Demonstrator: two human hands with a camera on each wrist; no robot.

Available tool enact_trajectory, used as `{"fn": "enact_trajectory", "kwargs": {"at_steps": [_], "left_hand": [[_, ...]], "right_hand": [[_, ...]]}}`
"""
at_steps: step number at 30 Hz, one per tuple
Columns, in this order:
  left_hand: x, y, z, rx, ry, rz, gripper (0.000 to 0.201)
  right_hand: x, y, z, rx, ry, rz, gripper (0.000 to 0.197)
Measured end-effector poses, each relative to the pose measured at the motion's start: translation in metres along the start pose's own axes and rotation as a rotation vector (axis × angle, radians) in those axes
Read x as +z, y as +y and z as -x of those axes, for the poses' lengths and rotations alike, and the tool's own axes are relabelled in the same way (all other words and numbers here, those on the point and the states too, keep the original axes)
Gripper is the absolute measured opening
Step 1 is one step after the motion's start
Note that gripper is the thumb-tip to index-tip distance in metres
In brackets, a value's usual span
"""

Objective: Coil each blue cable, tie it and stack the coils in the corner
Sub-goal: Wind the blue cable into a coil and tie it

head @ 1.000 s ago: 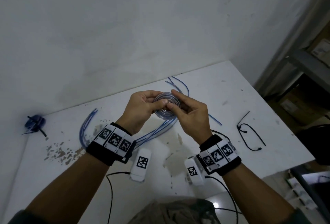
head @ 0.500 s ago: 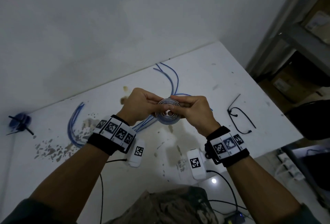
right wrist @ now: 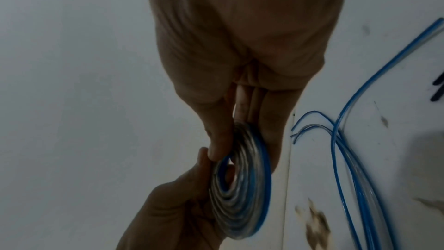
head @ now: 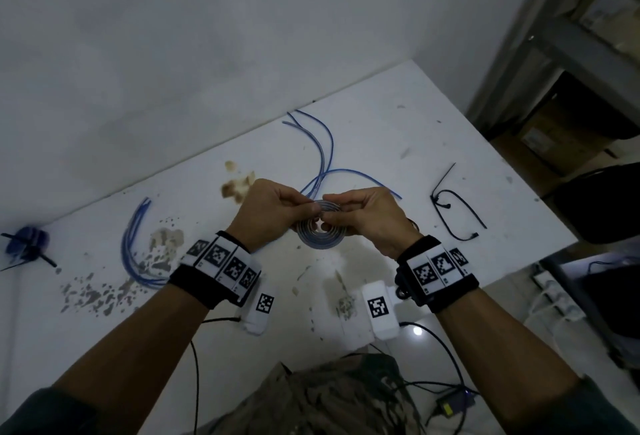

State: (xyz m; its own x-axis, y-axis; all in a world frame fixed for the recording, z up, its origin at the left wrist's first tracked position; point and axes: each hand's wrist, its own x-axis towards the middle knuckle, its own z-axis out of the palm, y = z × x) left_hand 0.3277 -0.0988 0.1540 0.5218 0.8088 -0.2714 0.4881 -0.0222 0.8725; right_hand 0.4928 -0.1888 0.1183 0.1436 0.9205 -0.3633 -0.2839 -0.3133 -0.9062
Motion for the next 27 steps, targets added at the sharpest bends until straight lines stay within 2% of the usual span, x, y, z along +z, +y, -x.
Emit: {"fn": "enact_trajectory", "kwargs": {"at_steps": [2, 4, 8, 11, 18, 24, 27], "left_hand": [[0.006, -0.007, 0.002, 0.074, 0.060, -0.063, 0.005], [0.010, -0.013, 0.002, 0.089, 0.081, -0.083, 0.008], [0.014, -0.018, 0.000, 0.004, -0.033, 0.036, 0.013], [0.023, -0.023, -0.004, 0.020, -0.065, 0.009, 0.025], [0.055, -0.024, -0.005, 0.046, 0.057, 0.048, 0.027], [0.049, -0.022, -0.011, 0.031, -0.077, -0.018, 0.025], [0.046, -0.025, -0.016, -0.002, -0.096, 0.000, 0.027]], "right_hand": [[0.000, 0.003, 0.000, 0.016, 0.005, 0.001, 0.028], [-0.001, 0.006, -0.001, 0.041, 0.012, 0.008, 0.030], [-0.008, 0.006, 0.001, 0.057, 0.010, 0.038, 0.030], [-0.014, 0.004, 0.001, 0.068, -0.001, 0.051, 0.030], [-0.023, 0.014, -0.002, 0.041, 0.117, -0.014, 0.028], [-0.025, 0.021, -0.003, 0.072, 0.194, -0.075, 0.018], [-0.025, 0.023, -0.006, 0.102, 0.203, -0.132, 0.023]]}}
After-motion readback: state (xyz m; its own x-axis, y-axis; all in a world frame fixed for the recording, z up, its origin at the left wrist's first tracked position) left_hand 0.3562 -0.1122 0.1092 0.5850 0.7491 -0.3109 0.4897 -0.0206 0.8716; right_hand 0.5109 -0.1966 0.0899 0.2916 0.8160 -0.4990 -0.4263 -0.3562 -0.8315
